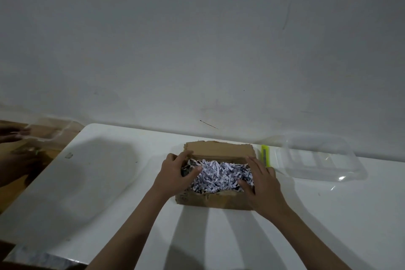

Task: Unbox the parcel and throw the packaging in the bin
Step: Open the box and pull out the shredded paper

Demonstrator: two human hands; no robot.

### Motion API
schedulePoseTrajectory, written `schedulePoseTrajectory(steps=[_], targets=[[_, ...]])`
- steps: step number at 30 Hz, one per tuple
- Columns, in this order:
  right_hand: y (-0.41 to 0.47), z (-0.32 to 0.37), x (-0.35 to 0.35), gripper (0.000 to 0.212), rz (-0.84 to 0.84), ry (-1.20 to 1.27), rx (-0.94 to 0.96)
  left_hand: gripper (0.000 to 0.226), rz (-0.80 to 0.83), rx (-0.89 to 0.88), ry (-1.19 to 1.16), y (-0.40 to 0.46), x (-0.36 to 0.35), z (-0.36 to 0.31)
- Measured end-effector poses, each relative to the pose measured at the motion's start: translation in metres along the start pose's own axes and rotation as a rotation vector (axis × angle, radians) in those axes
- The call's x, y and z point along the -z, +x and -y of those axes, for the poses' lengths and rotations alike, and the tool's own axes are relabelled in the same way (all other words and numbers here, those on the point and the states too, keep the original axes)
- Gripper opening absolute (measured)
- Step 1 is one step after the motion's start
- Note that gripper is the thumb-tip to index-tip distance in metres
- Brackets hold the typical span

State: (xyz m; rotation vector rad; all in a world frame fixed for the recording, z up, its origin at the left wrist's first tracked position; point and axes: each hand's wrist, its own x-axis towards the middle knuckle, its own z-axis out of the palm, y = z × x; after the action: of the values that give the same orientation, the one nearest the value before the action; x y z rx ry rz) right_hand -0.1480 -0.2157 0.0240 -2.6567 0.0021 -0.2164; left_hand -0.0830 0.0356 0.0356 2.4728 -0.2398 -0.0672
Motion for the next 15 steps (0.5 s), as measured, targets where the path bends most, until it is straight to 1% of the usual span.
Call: schedulePoseTrajectory(steps=[1, 3, 5, 7, 9, 12, 15], targets=[[-0.003, 0.000, 0.002, 0.079, 0.002, -0.004, -0.004, 0.080, -0.005, 0.005, 0.029, -0.002, -0.001, -0.002], [-0.006, 0.003, 0.003, 0.075, 0.012, -0.009, -0.030, 0.081, -0.055, 0.000, 0.159, -0.003, -0.001, -0.008], [-0.005, 0.008, 0.006, 0.070, -0.001, -0.058, -0.055, 0.080, -0.119, -0.065, 0.282, -0.001, 0.001, -0.015], [0.000, 0.014, 0.010, 0.064, -0.053, -0.126, -0.029, 0.080, -0.107, -0.136, 0.316, 0.003, 0.004, -0.023], [0.006, 0.018, 0.012, 0.058, -0.088, -0.132, 0.016, 0.081, -0.059, -0.200, 0.286, 0.007, 0.004, -0.030], [0.019, 0.024, 0.015, 0.053, -0.056, -0.036, 0.119, 0.074, 0.014, -0.267, 0.190, 0.010, 0.000, -0.035], [0.026, 0.028, 0.011, 0.046, 0.020, 0.172, 0.048, 0.059, 0.074, -0.225, 0.054, 0.012, -0.007, -0.025]])
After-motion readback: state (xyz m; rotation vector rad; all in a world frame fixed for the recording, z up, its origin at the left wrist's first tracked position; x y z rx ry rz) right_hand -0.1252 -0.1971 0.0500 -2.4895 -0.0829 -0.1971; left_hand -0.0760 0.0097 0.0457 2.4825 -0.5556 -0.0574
